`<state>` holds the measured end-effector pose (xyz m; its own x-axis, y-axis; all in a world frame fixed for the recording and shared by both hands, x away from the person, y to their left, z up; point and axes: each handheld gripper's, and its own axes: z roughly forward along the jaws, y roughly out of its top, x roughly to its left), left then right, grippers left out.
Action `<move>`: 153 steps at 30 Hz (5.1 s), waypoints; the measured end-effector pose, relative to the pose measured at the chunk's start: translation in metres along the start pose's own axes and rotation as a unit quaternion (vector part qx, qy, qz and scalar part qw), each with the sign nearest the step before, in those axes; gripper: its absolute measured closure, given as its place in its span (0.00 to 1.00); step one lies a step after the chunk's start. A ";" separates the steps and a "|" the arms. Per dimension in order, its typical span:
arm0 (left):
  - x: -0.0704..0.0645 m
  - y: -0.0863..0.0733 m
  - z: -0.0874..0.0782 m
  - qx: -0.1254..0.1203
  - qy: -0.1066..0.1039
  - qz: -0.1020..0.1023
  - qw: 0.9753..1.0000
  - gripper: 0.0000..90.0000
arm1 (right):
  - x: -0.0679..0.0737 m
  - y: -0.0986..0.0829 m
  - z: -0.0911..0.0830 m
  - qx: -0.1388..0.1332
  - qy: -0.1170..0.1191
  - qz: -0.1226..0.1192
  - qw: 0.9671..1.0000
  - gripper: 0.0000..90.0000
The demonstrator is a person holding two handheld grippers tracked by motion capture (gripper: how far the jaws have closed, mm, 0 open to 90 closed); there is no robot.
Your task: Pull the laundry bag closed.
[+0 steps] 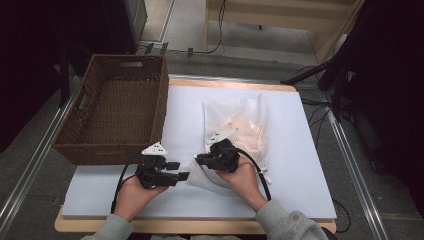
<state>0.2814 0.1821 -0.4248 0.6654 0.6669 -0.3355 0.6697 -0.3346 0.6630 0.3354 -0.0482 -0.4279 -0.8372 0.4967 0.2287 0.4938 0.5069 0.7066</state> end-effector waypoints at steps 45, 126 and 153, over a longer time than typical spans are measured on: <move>-0.004 0.036 0.047 0.049 -0.037 0.034 0.998 0.97 | 0.008 0.001 -0.022 -0.030 -0.005 -0.016 0.999 0.93; -0.004 0.038 0.033 0.023 -0.008 0.047 0.999 0.97 | 0.006 -0.017 -0.050 -0.016 0.022 0.028 0.999 0.68; -0.003 0.037 0.033 0.027 0.013 0.054 0.998 0.96 | 0.010 -0.017 -0.047 -0.030 0.029 0.029 0.999 0.79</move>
<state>0.3156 0.1461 -0.4211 0.7256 0.6424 -0.2465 0.6123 -0.4396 0.6571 0.3081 -0.0849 -0.4065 -0.8210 0.4810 0.3077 0.5279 0.4341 0.7300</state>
